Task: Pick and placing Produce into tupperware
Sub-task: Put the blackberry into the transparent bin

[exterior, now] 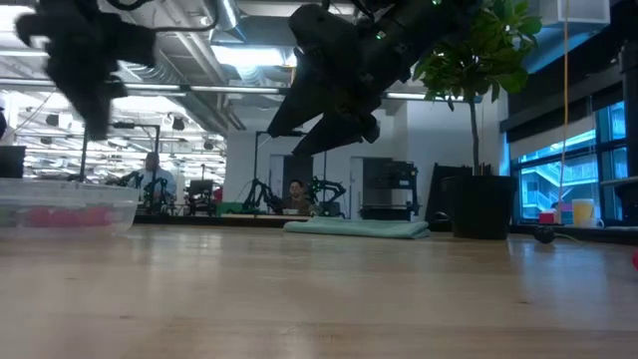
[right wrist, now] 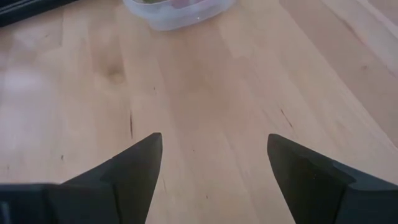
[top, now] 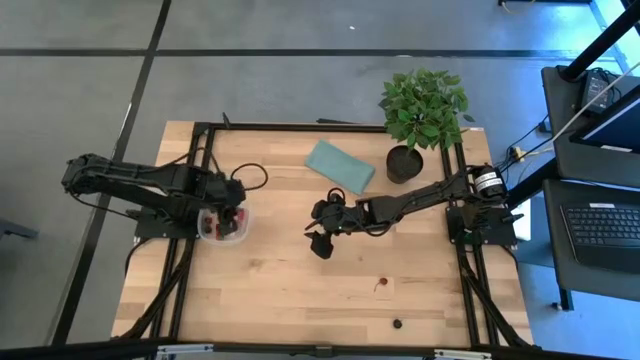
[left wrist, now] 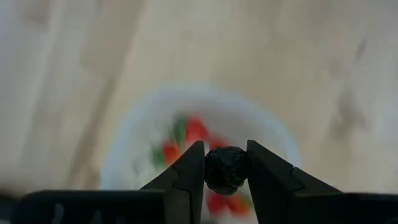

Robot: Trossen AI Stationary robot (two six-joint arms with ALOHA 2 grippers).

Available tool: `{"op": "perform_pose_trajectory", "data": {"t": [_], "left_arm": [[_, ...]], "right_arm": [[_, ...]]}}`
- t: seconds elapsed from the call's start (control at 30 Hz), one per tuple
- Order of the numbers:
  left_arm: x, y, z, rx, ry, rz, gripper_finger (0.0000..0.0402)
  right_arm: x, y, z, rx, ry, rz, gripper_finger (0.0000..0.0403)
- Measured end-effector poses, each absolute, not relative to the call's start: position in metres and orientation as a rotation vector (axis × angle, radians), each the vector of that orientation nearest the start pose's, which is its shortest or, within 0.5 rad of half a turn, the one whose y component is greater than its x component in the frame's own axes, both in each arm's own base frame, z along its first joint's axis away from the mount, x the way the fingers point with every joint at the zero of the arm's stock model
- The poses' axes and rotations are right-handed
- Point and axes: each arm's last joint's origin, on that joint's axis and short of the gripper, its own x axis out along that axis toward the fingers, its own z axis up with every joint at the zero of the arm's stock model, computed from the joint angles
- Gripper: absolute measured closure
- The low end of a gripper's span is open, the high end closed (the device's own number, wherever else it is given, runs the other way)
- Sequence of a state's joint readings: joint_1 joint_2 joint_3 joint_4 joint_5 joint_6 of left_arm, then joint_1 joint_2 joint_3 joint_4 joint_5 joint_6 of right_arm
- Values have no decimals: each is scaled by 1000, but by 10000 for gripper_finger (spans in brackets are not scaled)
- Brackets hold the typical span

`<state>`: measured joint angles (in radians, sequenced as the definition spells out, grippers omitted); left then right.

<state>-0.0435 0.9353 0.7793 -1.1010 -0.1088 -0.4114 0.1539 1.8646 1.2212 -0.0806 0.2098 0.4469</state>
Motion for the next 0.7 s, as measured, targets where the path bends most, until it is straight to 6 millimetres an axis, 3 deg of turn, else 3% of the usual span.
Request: {"op": "perform_pose_trajectory", "data": {"t": [0.13,0.33,0.7], "left_arm": [[137,-5,246,-347,1335,341,309],[128,-4,233,-336,1446,392,308],[138,-4,217,-336,1503,447,302]], "right_arm": [[394,55,189,290,696,-211,112],[392,55,183,290,686,-208,112],[389,54,176,296,669,-204,112]]}}
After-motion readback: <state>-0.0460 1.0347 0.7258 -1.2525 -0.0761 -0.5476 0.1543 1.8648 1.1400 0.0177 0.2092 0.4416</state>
